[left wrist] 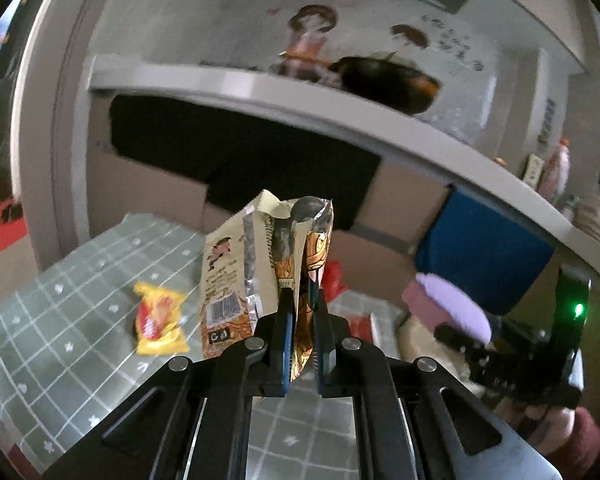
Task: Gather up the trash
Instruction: 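Carry the wrapper and sponge in both tools toward the trash bin, then open both tools over the bin, dropping the wrapper and sponge inside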
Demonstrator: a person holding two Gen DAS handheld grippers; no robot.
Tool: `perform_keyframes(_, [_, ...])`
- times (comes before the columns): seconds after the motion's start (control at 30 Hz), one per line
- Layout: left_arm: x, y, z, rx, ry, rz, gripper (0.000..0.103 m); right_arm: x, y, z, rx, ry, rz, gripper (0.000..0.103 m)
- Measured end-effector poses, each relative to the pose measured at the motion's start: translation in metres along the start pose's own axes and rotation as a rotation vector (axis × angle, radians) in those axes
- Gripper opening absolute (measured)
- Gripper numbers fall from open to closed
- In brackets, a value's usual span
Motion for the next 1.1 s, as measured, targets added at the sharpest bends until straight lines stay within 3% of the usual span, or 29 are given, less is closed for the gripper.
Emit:
perform_keyframes(0.27, [-0.08, 0.015, -0.011, -0.044, -0.124, 0.102, 0.008, -0.046, 0.021, -0.063, -0.109, -0.124, 0.029, 0.061])
perform_keyframes(0.57, [-0.185, -0.014, 0.06, 0.122, -0.366, 0.12, 0.008, -0.137, -0.007, -0.079, -0.081, -0.231, 0.146, 0.061])
perform_keyframes(0.7, [-0.231, -0.04, 0.116, 0.246, -0.471, 0.136, 0.008, -0.188, -0.031, -0.066, -0.03, -0.279, 0.222, 0.061])
perform_keyframes(0.83, [-0.267, -0.078, 0.184, 0.458, -0.566, 0.105, 0.008, -0.227, -0.048, -0.057, 0.002, -0.309, 0.296, 0.061])
perform_keyframes(0.97, [-0.279, -0.122, 0.244, 0.692, -0.558, 0.071, 0.008, -0.246, -0.06, -0.048, 0.028, -0.306, 0.337, 0.061])
perform_keyframes(1.1, [-0.283, -0.144, 0.274, 0.79, -0.533, 0.059, 0.008, -0.253, -0.068, -0.03, 0.069, -0.281, 0.346, 0.061])
Point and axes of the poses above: each gripper's, at about its wrist camera, not at the fingertips, and z roughly the way its jaws point, x to its left, y to its top, the point moved 7 cm from there along z, roughly the way its jaws point, and after that the axes turned 3 degrees about z, right-handed, at the moved point
